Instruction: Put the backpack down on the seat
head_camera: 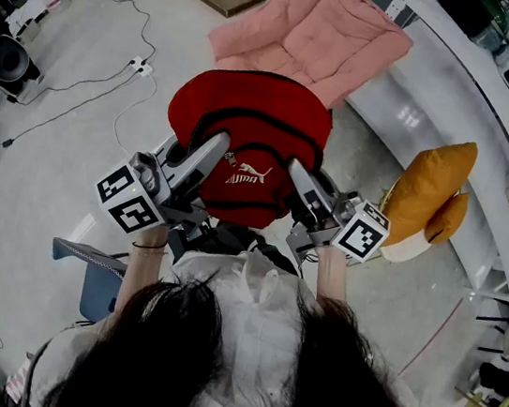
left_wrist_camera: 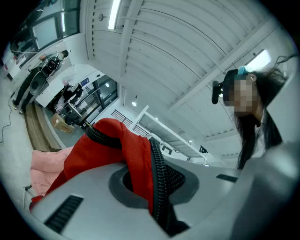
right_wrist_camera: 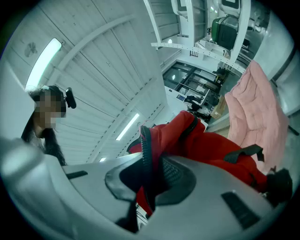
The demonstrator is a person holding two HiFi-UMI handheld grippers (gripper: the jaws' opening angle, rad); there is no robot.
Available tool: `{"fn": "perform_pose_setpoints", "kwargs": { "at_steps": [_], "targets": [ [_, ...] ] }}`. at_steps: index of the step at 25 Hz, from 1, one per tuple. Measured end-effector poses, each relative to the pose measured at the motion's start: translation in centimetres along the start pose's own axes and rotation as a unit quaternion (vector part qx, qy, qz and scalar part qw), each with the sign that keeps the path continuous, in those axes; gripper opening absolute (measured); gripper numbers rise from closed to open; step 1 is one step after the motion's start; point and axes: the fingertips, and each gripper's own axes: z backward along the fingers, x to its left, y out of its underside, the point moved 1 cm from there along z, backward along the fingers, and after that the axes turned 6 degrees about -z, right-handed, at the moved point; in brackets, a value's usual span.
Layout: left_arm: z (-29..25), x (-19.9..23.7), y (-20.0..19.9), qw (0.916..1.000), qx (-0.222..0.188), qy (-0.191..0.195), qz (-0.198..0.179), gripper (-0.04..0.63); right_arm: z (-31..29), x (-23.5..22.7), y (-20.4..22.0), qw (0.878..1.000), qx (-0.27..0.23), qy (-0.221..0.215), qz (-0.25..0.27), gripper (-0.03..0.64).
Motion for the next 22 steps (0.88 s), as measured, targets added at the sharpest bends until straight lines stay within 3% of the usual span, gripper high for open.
{"fn": "perform_pose_setpoints", "kwargs": {
  "at_steps": [12,22],
  "targets": [
    [0.0,0.3,0.5,1.0,0.004,0.0,0.006,0.049,0.2,-0.5,0.1,1.0,0.0,0.018,0.007,0.052],
    [3.1,5.5,-2.7,0.9998,0.014,0.011,0.004,0.049,-5.9,-1.0,2.6,0.999,-0.015,0.031,0.007,0.052]
  ]
}}
